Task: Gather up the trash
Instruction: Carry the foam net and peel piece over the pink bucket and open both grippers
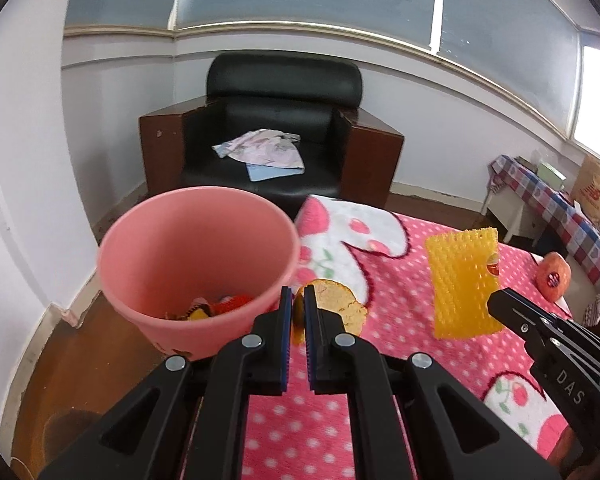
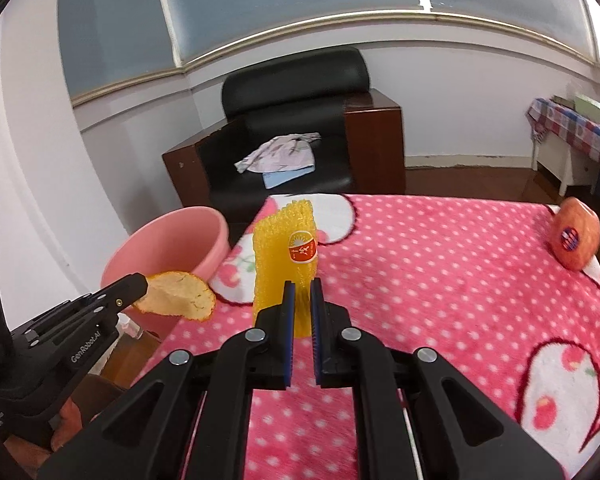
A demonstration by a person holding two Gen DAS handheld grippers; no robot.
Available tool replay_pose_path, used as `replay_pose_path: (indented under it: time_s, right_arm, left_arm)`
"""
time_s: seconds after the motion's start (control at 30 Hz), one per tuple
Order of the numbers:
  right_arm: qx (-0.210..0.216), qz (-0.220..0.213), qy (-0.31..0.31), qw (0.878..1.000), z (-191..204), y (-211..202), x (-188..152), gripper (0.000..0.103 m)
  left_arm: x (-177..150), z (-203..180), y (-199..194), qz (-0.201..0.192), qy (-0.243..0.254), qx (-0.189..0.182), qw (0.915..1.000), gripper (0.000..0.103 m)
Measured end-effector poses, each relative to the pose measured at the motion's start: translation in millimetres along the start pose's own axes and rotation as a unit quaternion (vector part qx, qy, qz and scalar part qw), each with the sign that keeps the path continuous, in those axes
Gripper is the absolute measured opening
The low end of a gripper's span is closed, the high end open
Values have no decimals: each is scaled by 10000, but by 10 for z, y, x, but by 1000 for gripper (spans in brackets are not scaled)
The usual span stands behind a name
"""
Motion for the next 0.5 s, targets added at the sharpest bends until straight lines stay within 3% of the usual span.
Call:
replay_pose_path:
  time_s: [0.5]
  right_arm:
    - [587,-45,-475,9971,803,216,341,8]
  left_arm:
    - [230,650,-89,-327,-432,431,9976,5]
Point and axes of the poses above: each gripper's, at about its wrist camera, not at the fingertips, and y roughly the way its jaws point, z to its left, x to its top, the point moved 1 cm from there along y, roughly the way its jaws point, and after that the axes turned 12 degrees about -x, right-handed, at the moved point
